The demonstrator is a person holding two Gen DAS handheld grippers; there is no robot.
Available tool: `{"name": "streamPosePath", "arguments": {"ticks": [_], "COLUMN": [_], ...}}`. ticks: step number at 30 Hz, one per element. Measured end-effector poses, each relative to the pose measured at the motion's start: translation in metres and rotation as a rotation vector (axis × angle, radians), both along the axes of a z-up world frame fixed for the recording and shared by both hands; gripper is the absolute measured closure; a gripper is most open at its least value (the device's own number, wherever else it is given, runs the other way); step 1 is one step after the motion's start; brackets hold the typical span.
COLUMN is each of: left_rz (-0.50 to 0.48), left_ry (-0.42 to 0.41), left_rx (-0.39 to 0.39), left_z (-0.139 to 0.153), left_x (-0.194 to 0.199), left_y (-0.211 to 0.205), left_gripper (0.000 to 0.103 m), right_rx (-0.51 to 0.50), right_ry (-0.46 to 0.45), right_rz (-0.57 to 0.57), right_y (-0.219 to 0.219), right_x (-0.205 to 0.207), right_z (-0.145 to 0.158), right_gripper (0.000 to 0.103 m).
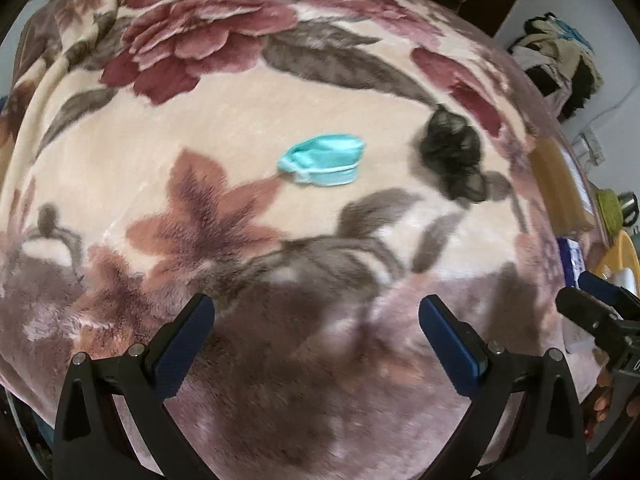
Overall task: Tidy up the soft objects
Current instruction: 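Grasp the teal face mask with the left tool while the right tool grasps the black scrunchie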
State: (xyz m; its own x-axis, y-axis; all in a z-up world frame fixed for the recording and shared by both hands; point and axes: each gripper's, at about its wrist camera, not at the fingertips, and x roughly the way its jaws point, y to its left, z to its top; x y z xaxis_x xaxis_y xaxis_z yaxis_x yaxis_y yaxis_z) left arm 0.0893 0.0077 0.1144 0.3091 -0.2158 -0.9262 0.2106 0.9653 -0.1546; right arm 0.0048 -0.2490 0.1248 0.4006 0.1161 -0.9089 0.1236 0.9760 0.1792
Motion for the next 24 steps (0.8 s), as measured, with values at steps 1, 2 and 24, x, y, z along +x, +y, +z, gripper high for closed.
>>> {"name": "streamPosePath", "arguments": {"ticks": [1,2,24], "left_rz": [0.012,0.02,0.066], "left_ry": [0.007,0.01,0.015], "left_rx": [-0.002,-0.004,-0.079], "left_z": [-0.006,-0.009,-0.042], "left_x": [0.003,0.005,0.063], "left_y": [0.004,0.007,0.016], "left_gripper": [0.001,0.001,0.001], "right_rx": [0.0,0.0,-0.122], "right_ry": [0.006,0.011,-0.027], "right_rz": [-0.001,0.0,0.024], "right_y": [0.0,0.0,0.029], "right_x": [0.003,0.007,0.133], "right_z": [-0.003,-0.007,-0.058], "right_gripper": [0.0,0.0,0.0]}}
